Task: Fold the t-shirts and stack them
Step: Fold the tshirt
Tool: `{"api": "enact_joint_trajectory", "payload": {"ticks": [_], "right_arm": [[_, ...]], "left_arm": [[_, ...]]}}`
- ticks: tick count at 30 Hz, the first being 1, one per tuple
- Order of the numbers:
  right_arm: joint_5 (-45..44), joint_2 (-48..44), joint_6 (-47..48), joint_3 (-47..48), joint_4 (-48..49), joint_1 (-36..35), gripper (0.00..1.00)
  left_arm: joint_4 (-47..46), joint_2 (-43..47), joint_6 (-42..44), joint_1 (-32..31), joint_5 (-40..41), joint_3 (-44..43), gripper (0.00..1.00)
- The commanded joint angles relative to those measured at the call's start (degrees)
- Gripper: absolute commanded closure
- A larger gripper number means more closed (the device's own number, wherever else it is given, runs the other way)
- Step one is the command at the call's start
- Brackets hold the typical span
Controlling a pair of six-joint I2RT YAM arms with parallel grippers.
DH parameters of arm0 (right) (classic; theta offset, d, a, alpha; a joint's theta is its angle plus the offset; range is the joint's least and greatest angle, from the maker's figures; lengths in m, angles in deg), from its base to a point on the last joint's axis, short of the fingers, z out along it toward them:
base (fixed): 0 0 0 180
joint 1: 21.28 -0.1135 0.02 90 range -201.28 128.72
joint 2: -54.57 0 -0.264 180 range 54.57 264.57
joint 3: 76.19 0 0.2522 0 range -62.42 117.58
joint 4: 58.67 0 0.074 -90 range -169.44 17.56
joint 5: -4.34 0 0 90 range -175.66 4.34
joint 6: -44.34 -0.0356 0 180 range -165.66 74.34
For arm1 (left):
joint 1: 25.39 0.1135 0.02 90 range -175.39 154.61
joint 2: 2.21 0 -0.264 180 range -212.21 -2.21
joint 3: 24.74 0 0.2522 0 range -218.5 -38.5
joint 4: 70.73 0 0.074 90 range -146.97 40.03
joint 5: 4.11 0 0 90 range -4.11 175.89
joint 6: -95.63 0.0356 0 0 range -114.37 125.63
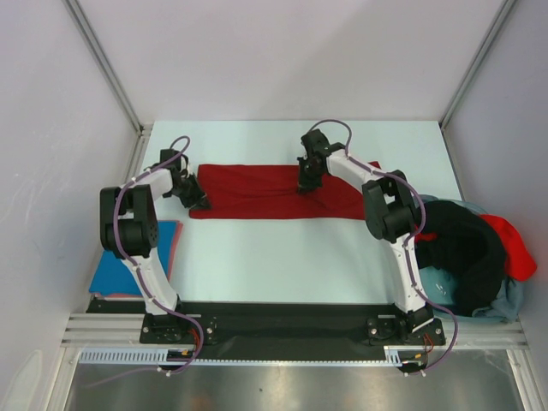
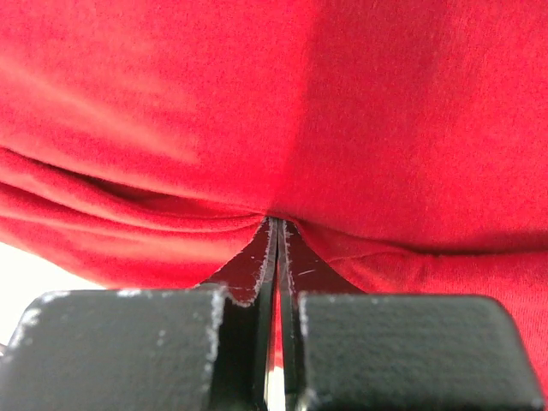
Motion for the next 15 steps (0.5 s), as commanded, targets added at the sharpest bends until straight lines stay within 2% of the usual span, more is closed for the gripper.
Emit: {"api": "enact_joint_trajectory", "payload": {"ticks": [1, 13, 14, 15], "right_arm": [[0.0, 1.6, -0.4, 3.1, -0.3, 0.4, 1.0], [6.2, -5.3, 0.7, 2.2, -3.2, 1.1, 1.0], [6.6, -6.9, 0.7, 2.2, -3.9, 1.2, 0.98], [6.5, -7.9, 0.5, 2.2, -4.9, 1.6, 0.86]], "left_arm": [[2.7, 1.4, 2.2, 1.6, 3.1, 1.5, 0.81], [3.6, 6.1, 3.3, 2.1, 4.5, 1.6, 0.8], [4.1, 6.4, 4.0, 2.2, 5.1, 0.6, 0.79], [5.3, 6.6, 4.3, 2.3, 5.8, -0.1, 0.76]]}}
